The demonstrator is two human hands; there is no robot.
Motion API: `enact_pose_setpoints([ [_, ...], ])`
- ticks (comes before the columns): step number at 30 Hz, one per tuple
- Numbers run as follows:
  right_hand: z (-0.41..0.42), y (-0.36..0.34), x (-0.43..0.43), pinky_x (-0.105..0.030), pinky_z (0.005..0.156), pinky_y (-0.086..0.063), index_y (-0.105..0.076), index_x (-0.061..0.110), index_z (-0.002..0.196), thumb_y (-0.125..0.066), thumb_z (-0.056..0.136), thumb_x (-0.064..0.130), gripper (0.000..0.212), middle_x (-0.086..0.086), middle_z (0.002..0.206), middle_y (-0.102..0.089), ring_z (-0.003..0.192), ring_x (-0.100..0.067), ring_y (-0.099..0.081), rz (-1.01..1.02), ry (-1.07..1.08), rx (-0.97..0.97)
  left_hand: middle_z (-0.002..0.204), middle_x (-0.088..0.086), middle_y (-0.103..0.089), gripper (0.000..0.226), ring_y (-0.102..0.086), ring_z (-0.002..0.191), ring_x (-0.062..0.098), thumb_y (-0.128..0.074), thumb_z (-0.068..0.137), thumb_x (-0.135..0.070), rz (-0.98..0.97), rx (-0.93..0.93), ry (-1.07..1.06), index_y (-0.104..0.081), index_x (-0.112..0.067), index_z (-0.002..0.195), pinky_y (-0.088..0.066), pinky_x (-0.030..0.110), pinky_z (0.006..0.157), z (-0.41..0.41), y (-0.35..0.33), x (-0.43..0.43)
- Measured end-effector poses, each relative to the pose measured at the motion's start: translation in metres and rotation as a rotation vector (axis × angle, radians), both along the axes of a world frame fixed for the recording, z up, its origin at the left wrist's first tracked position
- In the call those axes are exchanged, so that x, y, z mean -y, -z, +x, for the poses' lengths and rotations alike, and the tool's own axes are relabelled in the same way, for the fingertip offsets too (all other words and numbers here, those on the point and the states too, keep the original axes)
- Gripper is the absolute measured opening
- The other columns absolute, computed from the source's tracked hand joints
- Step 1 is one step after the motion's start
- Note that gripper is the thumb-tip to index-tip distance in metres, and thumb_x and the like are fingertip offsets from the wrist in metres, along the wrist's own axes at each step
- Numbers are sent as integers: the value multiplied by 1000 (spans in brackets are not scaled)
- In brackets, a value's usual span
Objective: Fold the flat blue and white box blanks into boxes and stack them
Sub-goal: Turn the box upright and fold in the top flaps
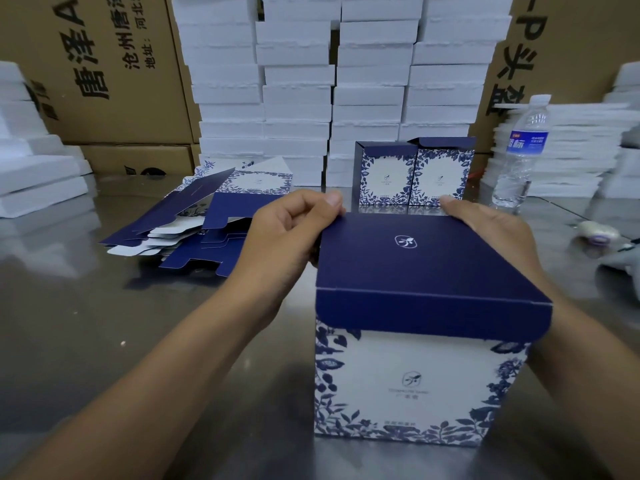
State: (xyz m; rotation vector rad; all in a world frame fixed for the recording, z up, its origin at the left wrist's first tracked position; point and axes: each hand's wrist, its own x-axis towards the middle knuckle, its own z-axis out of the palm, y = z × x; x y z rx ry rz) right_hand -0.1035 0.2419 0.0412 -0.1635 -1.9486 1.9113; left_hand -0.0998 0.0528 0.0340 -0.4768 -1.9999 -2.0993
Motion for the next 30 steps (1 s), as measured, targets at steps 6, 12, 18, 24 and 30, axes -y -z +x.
enact_pose_setpoints([
  [6,0,3,-2,-7,33,-29,-57,-13,112,-59,90,20,40,-12,55,-51,27,1,-40,-62,95,-49,86,-10,-70,31,-64,77,4,-63,71,-36,64,70,259,-67,-20,98,-49,12,63,1,3,3],
  [12,-5,4,-11,-7,32,-28,-56,-14,109,-57,91,18,37,4,41,-48,28,0,-39,-97,157,-83,110,-6,-67,44,-64,99,12,-66,68,-34,-8,47,465,-63,-30,112,-51,21,81,-3,6,11],
  [18,-10,12,-12,-10,43,-30,-50,15,66,-58,92,25,28,7,42,-43,51,-6,-36,-85,182,-173,110,-13,-60,47,-62,86,-1,-75,59,-49,-229,-116,208,-59,-47,103,-49,12,67,-4,16,2],
  [24,-10,16,3,-42,92,-47,-67,27,69,-55,89,33,24,1,86,-65,94,-24,-61,-110,97,-339,114,-20,-47,46,-52,108,-8,-72,60,-58,-317,-242,-36,-58,-48,102,-46,9,77,-11,23,4],
  [30,-6,18,15,-19,81,-47,-68,33,72,-48,86,38,26,17,84,-70,89,-5,-63,126,26,-642,116,-19,-42,42,-39,106,-21,-72,69,-55,-424,-397,-248,-59,-36,103,-26,-5,84,-14,24,5],
])
